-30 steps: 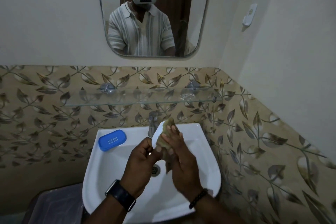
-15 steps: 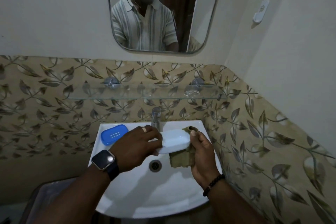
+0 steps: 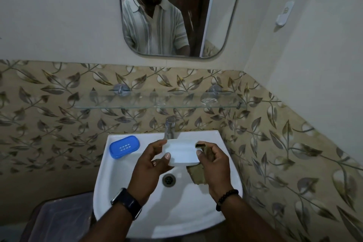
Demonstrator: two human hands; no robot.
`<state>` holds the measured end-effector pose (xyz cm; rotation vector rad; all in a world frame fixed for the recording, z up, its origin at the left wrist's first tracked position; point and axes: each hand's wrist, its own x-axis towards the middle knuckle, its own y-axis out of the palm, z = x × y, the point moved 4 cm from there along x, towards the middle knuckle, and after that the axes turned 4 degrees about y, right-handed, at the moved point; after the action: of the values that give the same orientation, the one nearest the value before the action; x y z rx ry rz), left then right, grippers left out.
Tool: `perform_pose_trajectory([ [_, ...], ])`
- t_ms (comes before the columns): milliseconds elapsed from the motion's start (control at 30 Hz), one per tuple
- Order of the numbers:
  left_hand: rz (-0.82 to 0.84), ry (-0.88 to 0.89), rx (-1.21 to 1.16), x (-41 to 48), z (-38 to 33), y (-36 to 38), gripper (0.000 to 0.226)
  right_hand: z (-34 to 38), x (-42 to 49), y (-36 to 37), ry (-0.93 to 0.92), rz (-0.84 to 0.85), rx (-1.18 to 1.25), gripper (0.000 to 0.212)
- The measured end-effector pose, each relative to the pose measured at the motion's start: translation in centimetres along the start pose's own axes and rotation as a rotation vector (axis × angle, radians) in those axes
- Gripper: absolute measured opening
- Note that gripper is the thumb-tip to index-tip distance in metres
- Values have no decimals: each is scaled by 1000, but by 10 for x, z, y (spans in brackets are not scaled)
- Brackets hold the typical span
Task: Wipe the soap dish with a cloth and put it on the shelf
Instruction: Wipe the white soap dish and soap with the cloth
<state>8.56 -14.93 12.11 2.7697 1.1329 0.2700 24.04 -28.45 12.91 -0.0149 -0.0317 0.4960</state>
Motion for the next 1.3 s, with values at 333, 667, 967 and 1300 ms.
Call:
perform_pose_trajectory([
  [333,-66,-272,-408,-3,18,-17,52,-8,-4,10,-45,-82,-39,28],
  [667,-52,-283,-382,-19,19,-47,49,-19,29,-17,154,-368,185,16],
  [967,17,-322,-365,-25,24,-41,39,-27,79,-35,274,-387,275,17],
  [1300,-20,-371,-319,-3,42,-9,45,-66,176,-5,376,-203,399,21],
])
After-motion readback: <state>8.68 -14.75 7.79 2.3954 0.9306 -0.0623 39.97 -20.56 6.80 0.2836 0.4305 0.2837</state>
